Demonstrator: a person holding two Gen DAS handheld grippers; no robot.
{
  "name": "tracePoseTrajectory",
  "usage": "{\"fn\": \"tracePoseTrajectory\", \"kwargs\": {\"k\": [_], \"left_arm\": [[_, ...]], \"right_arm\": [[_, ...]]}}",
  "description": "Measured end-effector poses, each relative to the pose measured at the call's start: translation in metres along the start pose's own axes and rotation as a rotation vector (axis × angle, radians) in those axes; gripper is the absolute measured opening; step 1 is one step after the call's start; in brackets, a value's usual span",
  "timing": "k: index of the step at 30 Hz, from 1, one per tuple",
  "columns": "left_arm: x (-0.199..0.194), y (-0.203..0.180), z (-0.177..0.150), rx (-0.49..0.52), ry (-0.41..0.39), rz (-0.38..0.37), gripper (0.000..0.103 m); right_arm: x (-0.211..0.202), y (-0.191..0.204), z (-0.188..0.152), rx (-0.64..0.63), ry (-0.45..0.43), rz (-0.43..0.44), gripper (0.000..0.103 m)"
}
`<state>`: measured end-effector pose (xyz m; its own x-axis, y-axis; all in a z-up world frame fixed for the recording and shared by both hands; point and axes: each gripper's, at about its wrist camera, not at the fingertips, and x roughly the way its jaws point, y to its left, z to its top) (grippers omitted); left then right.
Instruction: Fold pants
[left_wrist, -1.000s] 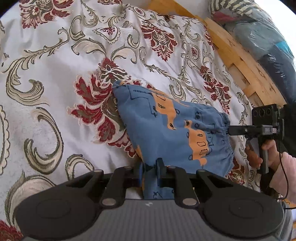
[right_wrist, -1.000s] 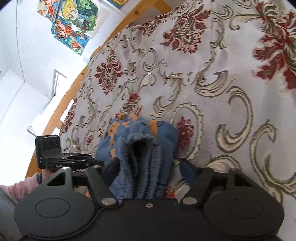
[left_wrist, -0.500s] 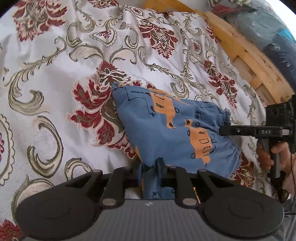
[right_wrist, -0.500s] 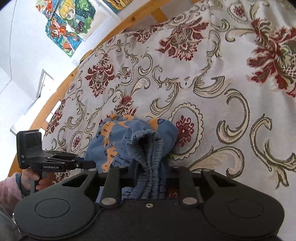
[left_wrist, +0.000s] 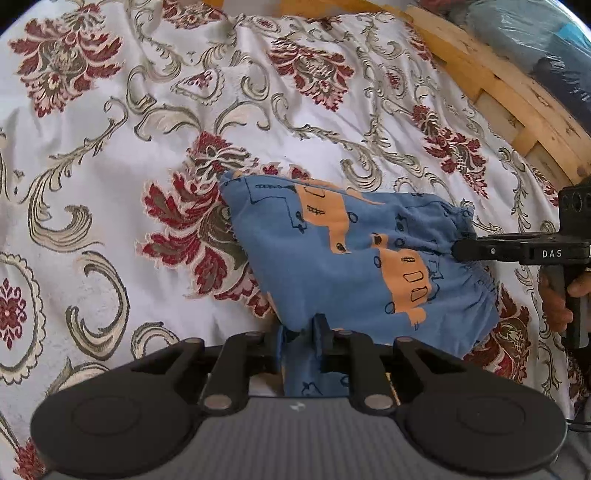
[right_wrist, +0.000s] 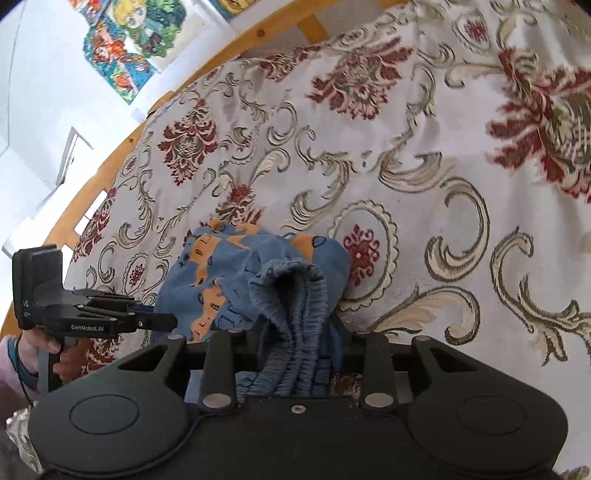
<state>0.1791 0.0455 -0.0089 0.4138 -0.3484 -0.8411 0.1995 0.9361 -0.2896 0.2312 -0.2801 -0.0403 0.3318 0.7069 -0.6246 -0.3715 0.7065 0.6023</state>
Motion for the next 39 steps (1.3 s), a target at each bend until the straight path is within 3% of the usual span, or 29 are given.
{"fn": "tracePoseTrajectory", "kwargs": {"k": [2, 5, 14, 25, 39], "left_arm": [[0.002, 0.003, 0.000, -0.013, 0.005, -0.002, 0.026], [0.001, 0.007, 0.000, -0.042, 0.004, -0.033, 0.016], [-0.023, -0.018, 0.004, 0.047, -0.068, 0.051, 0.013], [-0.053, -0.032, 0.015, 0.161, -0.142, 0.144, 0.013], [-0.036, -0.015, 0.079, 0.128, -0.202, 0.161, 0.013]], "right_arm": [[-0.002, 0.002, -0.002, 0.004, -0.018, 0.012, 0.024], [-0.009, 0.012, -0.003, -0.030, -0.053, 0.003, 0.020], [-0.038, 0.058, 0.001, -0.177, -0.166, -0.025, 0.018], [-0.032, 0.076, 0.016, -0.253, -0.201, 0.002, 0.018], [-0.005, 0.049, 0.101, -0.278, -0.223, -0.064, 0.018]]}}
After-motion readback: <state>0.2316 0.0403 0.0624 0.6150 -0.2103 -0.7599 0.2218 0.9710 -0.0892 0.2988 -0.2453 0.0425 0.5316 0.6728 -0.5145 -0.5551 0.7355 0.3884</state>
